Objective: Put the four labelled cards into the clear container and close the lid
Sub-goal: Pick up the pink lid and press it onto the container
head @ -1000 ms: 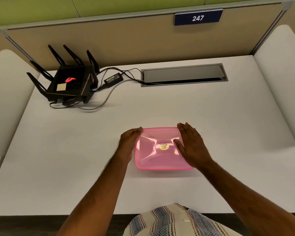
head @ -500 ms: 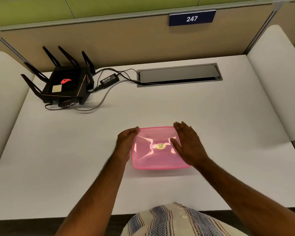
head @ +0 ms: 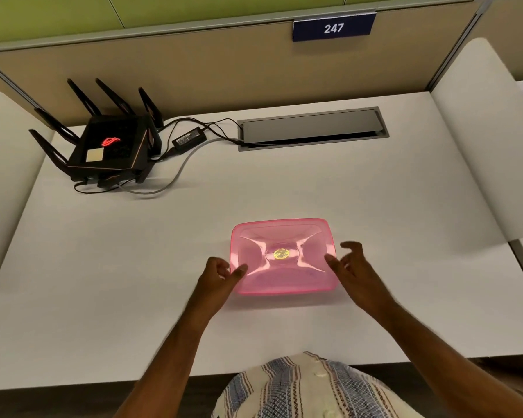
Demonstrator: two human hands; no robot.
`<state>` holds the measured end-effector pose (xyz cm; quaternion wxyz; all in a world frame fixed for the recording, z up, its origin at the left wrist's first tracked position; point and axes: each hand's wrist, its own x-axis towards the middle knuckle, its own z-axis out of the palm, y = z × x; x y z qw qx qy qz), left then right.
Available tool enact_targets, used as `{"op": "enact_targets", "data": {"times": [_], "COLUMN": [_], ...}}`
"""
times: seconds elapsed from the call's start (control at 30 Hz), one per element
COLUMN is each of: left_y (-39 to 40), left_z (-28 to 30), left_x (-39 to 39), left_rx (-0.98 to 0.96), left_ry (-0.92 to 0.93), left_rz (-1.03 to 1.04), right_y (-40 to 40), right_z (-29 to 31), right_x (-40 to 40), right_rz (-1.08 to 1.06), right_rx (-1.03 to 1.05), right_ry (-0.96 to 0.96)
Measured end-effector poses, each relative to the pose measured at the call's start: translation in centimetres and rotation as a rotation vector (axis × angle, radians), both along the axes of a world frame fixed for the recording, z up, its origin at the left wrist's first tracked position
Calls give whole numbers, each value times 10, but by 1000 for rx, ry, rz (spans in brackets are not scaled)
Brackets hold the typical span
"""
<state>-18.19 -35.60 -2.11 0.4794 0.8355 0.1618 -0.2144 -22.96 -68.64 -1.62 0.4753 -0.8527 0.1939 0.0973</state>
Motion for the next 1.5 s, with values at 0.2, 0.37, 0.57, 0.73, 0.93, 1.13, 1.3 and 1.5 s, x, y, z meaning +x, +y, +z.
{"op": "enact_targets", "data": {"times": [0.2,0.37,0.57,0.73,0.93,1.13,1.3,1.5], "left_y": [5,0,5,12,-14,-30,-30,-28], "left_z": [3,9,10,15,20,18,18,19], "left_x": [-26,-29,-21,2,51,72,73,74], "left_rx": [-181,-255,-247,-143,-282,-281,-294,-323], "left_ry": [122,112,162,194,-58,-58,-36,-35], "left_rz": [-46,14,-37,-95,178,328,341,345], "right_y": [4,11,-1,-13,-2,7,8,4], "right_z": [1,5,1,0,10,8,6,7], "right_x": [-27,-31,-26,1,65,78,82,86], "right_rz": [-20,-74,30,-23,-181,-156,-242,-256], "right_rx": [461,485,458,336,311,237,292,314], "right_ry": [123,83,127,118,16,-50,-34,-11]}}
